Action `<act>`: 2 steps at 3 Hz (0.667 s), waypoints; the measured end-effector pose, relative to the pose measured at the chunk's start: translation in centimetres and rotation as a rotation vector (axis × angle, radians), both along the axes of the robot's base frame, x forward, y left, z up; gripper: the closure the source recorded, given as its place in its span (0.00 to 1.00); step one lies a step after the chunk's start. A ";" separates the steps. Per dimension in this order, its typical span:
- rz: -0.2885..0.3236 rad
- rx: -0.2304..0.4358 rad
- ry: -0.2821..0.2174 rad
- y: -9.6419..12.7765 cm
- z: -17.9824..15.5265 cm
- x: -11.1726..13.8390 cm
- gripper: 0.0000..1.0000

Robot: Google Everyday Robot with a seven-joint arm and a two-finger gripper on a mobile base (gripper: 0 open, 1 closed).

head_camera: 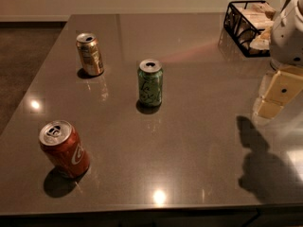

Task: Pick green can

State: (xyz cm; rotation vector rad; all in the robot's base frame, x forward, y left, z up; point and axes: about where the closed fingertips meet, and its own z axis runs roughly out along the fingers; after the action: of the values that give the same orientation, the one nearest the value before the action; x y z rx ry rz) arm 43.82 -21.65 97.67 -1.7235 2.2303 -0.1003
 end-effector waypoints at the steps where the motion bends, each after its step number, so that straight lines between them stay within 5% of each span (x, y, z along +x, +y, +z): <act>1: 0.000 0.000 0.000 0.0 0.0 0.0 0.00; 2: -0.006 0.040 0.008 0.4 0.0 0.6 0.00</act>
Offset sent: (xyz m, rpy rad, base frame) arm 0.0129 0.0083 -0.0041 0.0967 0.0433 -0.0129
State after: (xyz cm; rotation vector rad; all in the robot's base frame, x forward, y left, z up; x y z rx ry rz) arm 44.39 -21.23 97.71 -1.6997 2.2275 -0.0495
